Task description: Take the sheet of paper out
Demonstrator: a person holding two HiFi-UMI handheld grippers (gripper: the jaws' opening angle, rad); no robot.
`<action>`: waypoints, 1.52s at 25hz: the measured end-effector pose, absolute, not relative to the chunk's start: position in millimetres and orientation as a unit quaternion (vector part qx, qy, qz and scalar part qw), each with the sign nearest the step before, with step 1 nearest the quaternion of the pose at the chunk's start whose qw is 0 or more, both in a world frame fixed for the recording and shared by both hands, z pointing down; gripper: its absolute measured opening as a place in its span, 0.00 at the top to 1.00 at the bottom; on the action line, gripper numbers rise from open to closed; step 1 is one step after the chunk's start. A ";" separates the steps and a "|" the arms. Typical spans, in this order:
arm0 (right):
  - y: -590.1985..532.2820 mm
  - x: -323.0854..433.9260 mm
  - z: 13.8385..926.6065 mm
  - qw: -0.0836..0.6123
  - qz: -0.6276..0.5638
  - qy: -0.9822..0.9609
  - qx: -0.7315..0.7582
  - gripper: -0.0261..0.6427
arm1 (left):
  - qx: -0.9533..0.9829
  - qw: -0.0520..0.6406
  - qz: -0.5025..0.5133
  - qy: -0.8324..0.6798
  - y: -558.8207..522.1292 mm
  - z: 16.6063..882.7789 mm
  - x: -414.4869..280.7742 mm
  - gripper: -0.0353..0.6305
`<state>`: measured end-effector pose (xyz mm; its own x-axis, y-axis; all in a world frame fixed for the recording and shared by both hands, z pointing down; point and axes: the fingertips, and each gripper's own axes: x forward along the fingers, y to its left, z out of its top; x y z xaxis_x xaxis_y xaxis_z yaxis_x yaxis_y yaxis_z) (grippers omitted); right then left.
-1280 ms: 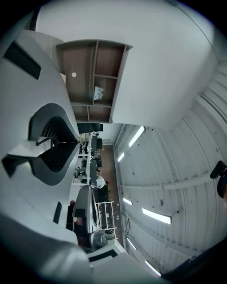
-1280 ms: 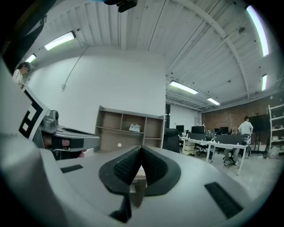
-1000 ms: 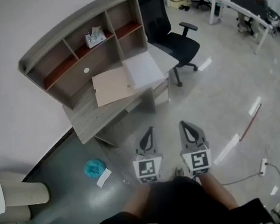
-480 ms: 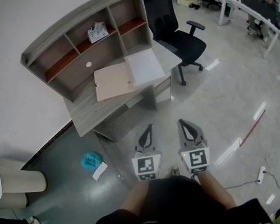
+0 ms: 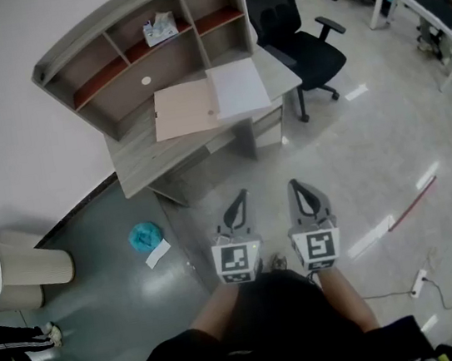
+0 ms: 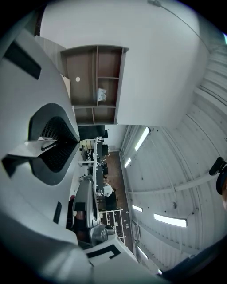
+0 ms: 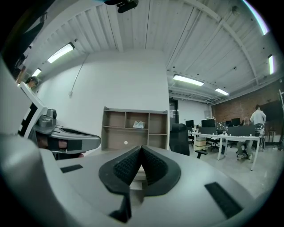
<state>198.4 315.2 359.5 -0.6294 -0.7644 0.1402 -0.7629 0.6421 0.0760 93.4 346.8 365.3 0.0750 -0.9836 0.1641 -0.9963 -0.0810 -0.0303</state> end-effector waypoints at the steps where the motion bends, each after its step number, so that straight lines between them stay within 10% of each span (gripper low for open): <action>1: 312.4 197.2 360.1 0.079 -0.003 -0.903 0.423 0.94 | 0.732 0.044 0.072 -0.676 344.6 365.4 93.3 0.88; 38: 115.1 36.6 414.8 0.179 0.026 -0.880 0.440 0.94 | 0.768 0.137 0.082 -0.620 127.9 434.5 -66.6 0.88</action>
<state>36.6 115.1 414.8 -0.5495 -0.7644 0.3374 -0.7827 0.6122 0.1122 -66.6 127.9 434.5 0.2184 -0.9298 0.2963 -0.9749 -0.1943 0.1089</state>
